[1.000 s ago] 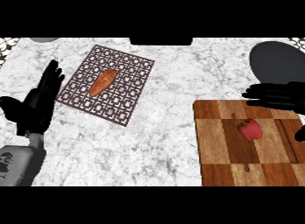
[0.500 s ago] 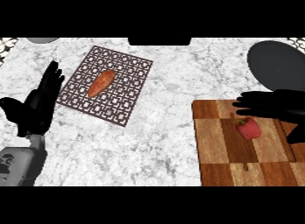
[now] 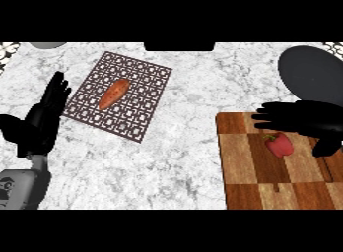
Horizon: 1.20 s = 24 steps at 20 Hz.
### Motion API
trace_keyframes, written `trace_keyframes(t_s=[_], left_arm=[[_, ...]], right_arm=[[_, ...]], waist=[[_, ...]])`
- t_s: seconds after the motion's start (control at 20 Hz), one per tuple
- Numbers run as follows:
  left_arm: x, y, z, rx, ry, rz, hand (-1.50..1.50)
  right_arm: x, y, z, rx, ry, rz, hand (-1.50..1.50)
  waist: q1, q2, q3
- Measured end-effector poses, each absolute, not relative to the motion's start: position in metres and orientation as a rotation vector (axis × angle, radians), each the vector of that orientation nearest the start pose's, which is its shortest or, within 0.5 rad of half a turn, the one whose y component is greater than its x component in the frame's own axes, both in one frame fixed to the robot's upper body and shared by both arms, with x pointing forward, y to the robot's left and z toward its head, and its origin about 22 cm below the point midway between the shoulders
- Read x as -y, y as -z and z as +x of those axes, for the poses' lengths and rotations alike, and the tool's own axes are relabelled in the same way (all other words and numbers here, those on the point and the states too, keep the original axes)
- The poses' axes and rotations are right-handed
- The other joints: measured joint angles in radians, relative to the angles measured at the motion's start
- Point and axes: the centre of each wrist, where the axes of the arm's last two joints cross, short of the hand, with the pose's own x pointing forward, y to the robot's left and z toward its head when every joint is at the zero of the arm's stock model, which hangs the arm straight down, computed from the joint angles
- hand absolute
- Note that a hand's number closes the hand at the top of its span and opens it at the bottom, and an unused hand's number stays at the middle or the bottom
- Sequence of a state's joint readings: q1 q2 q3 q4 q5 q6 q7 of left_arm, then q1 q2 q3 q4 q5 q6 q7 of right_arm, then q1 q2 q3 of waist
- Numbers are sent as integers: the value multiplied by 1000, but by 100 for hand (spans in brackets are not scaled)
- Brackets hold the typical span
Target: Pick the bell pepper from the cutting board and place it in the pan
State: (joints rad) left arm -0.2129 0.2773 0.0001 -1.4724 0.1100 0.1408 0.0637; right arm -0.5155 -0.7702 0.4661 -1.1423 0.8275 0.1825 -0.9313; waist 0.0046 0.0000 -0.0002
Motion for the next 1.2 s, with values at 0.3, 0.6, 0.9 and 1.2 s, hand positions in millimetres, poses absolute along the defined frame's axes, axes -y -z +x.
trace_keyframes(t_s=[0.3,0.6,0.9,1.2], left_arm=[[-280,-43,292,1619,51,207,0],[-277,-47,298,1623,52,205,0],[-278,-51,301,1625,47,197,0],[-279,-51,298,1618,52,200,0]], right_arm=[[320,-74,339,-2078,2935,261,-150],[318,-58,343,-1998,2980,307,-150],[310,-39,344,-1939,3025,300,-150],[304,-31,340,-1870,2996,208,150]], waist=[[-2,0,0],[-1,1,0],[-1,1,0],[-1,0,0]])
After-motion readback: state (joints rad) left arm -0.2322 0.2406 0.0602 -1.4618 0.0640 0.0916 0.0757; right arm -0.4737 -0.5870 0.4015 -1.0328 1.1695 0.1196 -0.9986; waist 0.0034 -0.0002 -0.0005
